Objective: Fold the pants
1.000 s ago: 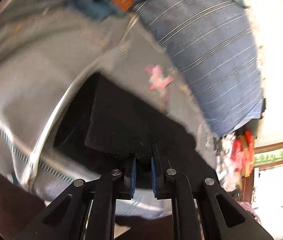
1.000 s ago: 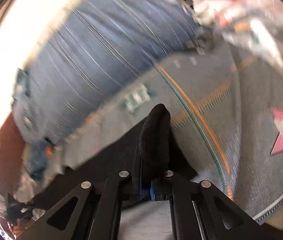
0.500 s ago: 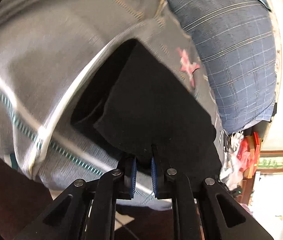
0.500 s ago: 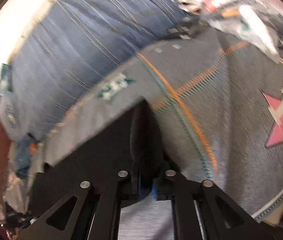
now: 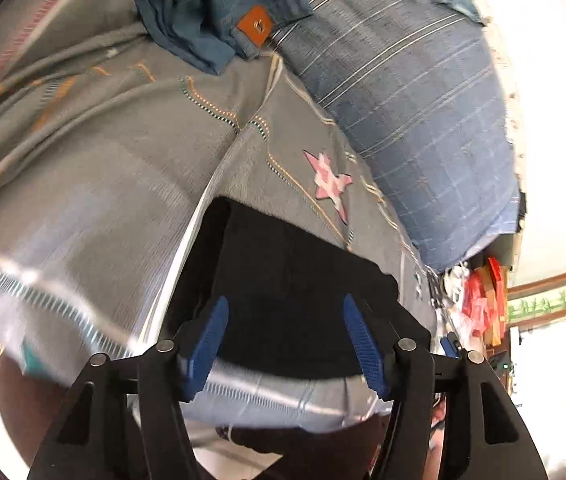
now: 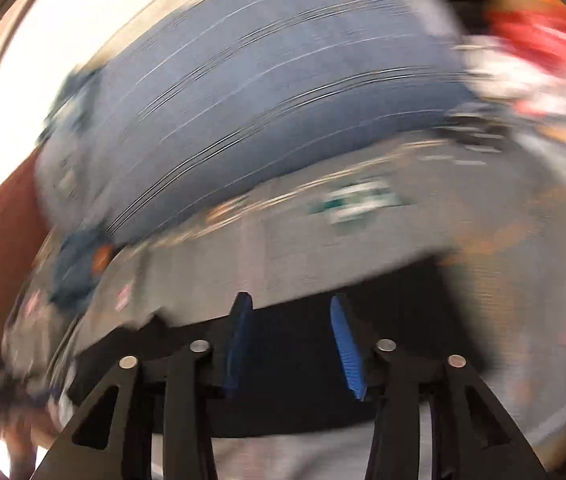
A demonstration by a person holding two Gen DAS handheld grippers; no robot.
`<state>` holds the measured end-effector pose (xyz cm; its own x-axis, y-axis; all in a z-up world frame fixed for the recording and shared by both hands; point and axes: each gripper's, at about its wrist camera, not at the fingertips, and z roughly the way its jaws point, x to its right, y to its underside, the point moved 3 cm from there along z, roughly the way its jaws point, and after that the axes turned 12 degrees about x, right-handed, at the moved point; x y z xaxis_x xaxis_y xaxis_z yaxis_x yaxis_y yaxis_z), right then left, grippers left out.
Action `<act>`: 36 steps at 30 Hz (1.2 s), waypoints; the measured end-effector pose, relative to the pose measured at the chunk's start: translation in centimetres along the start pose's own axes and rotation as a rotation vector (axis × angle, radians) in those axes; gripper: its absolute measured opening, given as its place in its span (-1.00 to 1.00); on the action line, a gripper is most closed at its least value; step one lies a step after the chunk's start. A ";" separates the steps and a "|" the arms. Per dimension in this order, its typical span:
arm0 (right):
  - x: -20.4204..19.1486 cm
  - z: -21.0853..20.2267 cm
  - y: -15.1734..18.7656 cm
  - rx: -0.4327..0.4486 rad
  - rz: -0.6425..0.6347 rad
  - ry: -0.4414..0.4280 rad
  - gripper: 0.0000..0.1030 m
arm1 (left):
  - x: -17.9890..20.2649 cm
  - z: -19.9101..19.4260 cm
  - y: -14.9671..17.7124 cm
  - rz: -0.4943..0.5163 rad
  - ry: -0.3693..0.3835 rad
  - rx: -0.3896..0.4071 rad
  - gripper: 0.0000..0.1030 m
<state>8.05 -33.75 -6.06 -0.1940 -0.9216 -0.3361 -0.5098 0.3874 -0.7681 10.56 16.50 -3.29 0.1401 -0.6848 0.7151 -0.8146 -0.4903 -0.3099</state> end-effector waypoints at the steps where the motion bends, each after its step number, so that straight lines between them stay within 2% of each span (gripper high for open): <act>1: -1.9 1.5 0.3 -0.032 -0.023 -0.046 -0.15 | 0.0 0.9 0.0 -0.006 -0.005 -0.017 0.16; 4: -7.0 6.5 1.7 -0.131 -0.093 -0.131 -0.15 | -0.4 4.4 -0.2 -0.052 -0.010 -0.089 0.16; 8: -10.5 11.6 3.3 -0.236 -0.169 -0.142 -0.15 | -0.6 6.2 -1.2 -0.079 0.009 -0.105 0.13; 10: -11.3 13.3 3.9 -0.279 -0.214 -0.150 -0.23 | 0.1 7.2 -1.7 -0.071 0.024 -0.109 -0.22; 11: -11.8 13.8 4.4 -0.314 -0.246 -0.171 -0.75 | 0.2 7.4 -2.0 -0.064 0.034 -0.122 -0.59; 12: -12.6 14.3 4.9 -0.349 -0.290 -0.191 -0.88 | 0.5 8.3 -2.1 -0.065 0.040 -0.131 -0.75; 14: -14.1 14.0 4.8 -0.326 -0.402 -0.170 -0.90 | 0.9 9.5 -2.5 -0.066 0.065 -0.136 -0.79; 15: -14.7 13.5 4.3 -0.294 -0.419 -0.176 -0.90 | 1.1 9.9 -2.7 -0.050 0.058 -0.124 -0.80; 18: -13.8 13.6 3.3 -0.244 -0.340 -0.174 -0.90 | 1.6 11.3 -3.4 0.023 -0.025 -0.073 -0.84; 21: -13.1 15.3 5.2 -0.295 -0.360 -0.106 -0.89 | 0.7 11.9 -4.1 -0.037 -0.023 -0.106 -0.86; 22: -13.1 14.8 5.3 -0.277 -0.358 -0.100 -0.86 | 0.5 11.6 -4.2 -0.045 -0.018 -0.102 -0.86; 23: -13.1 14.2 5.1 -0.263 -0.344 -0.100 -0.77 | 0.4 10.6 -4.3 -0.042 -0.014 -0.083 -0.85; 26: -12.6 10.7 4.0 -0.198 -0.262 -0.118 -0.75 | 0.4 6.8 -3.7 -0.037 0.024 -0.039 -0.67; 28: -12.1 7.5 4.4 -0.183 -0.223 -0.167 -0.75 | 0.3 4.7 -2.6 -0.055 0.055 -0.031 -0.29; 29: -12.1 6.6 4.7 -0.189 -0.209 -0.180 -0.69 | 0.2 3.7 -1.7 -0.064 0.078 -0.023 -0.03; 30: -12.2 5.7 5.6 -0.204 -0.186 -0.196 -0.65 | -0.1 2.6 -0.7 -0.072 0.100 -0.020 0.13; 32: -11.7 4.1 7.4 -0.240 -0.132 -0.220 -0.54 | -0.6 1.6 1.1 -0.088 0.151 -0.030 0.19; 34: -11.2 3.1 9.7 -0.297 -0.054 -0.249 -0.54 | -1.2 2.0 2.5 -0.103 0.185 -0.065 0.22; 36: -10.9 3.0 12.0 -0.352 0.007 -0.263 -0.54 | -1.9 3.5 3.0 -0.120 0.164 -0.103 0.22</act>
<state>6.56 -18.98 -13.24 -0.0017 -0.8642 -0.5032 -0.7726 0.3206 -0.5480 9.86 14.41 -7.74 0.1528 -0.5238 0.8380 -0.8520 -0.4995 -0.1569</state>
